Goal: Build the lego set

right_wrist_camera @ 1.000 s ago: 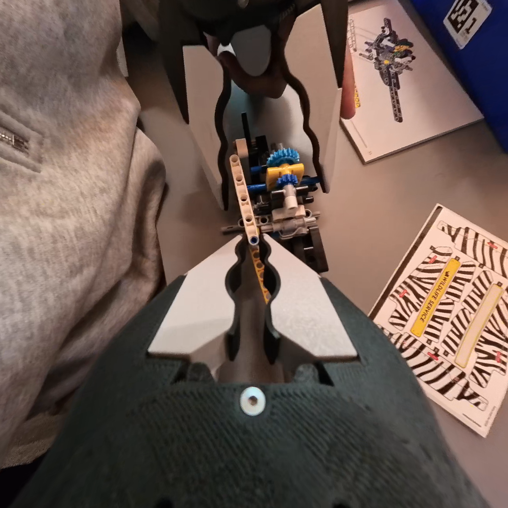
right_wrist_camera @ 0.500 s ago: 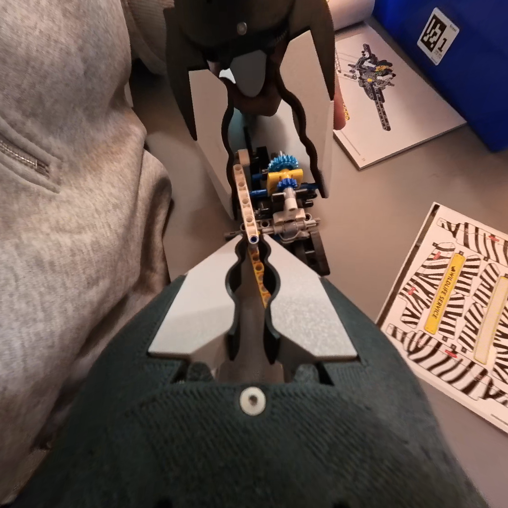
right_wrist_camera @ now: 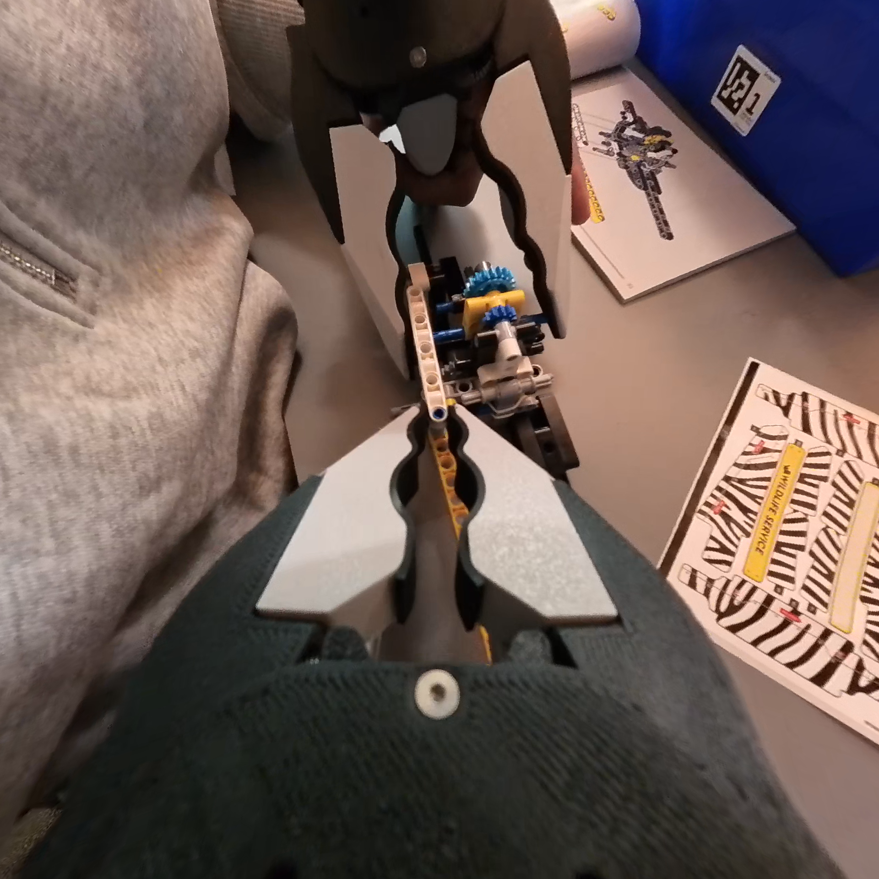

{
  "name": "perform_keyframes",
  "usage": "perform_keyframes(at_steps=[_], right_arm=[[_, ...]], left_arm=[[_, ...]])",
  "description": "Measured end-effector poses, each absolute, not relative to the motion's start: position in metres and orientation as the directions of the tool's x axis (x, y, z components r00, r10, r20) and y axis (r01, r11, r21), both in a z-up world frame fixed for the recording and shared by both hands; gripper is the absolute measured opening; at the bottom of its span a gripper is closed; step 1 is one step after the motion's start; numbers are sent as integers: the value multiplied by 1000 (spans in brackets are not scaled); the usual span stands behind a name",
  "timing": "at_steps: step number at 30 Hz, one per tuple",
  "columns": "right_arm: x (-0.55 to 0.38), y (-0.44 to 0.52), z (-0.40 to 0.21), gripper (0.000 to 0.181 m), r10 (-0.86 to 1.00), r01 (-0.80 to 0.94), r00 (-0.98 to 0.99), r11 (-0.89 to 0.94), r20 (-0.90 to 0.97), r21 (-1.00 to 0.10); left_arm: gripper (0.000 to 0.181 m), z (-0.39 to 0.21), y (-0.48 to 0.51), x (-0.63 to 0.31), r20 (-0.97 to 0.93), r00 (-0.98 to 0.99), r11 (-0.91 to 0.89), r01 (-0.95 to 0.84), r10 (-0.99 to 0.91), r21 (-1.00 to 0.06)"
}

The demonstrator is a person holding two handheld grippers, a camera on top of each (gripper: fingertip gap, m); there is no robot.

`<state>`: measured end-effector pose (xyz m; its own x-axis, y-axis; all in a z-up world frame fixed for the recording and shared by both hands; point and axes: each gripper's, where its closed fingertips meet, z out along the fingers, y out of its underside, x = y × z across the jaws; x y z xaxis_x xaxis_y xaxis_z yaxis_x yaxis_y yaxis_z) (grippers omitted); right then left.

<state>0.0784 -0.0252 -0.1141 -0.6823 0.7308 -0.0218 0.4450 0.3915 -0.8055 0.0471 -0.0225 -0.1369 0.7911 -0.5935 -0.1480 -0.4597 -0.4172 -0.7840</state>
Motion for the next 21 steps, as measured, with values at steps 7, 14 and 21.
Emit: perform_keyframes(at_steps=[7, 14, 21], right_arm=[[76, -25, -113, 6, 723, 436, -691, 387, -26, -812], [76, -24, -112, 7, 726, 438, -688, 383, -29, -813], [76, -25, -112, 7, 727, 439, -686, 384, -27, -812]], left_arm=[[74, -136, -24, 47, -122, 790, -423, -444, -601, -790], [74, -135, -26, 46, -95, 790, -431, -426, -605, -795], [73, -135, -25, 45, -95, 794, -435, -424, -600, -794]])
